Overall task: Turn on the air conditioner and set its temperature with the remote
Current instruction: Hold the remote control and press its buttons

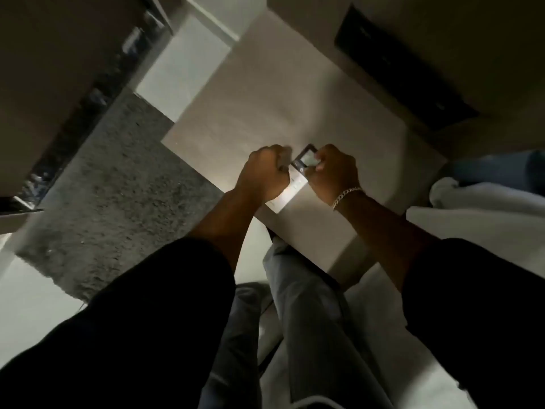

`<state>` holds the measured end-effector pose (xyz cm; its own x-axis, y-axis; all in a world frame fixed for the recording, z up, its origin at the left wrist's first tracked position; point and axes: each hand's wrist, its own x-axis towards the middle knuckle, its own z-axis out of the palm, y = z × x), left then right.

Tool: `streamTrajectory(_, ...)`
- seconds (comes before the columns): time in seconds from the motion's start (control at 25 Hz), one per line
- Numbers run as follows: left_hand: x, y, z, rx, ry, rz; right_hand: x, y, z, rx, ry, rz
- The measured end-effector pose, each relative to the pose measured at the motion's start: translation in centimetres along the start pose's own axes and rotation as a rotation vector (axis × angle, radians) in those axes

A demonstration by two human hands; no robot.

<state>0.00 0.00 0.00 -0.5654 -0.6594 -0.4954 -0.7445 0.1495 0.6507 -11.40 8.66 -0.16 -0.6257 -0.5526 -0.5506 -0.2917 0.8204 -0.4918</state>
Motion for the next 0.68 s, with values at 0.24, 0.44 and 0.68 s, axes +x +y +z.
streamTrajectory(0.24,3.1,-1.8,4.8,-0.035,0.016,-0.105,1.2,2.9,5.6,0.428,0.123,0.369)
streamTrajectory(0.44,3.2,-2.1,1.9,-0.382,0.097,-0.351,1.1,0.7,5.8,0.617,0.0,0.385)
streamTrajectory(0.68,-3.2,1.7,-13.5,-0.808,0.418,-0.252,-3.3,-15.3,-0.5,0.699,-0.094,-0.119)
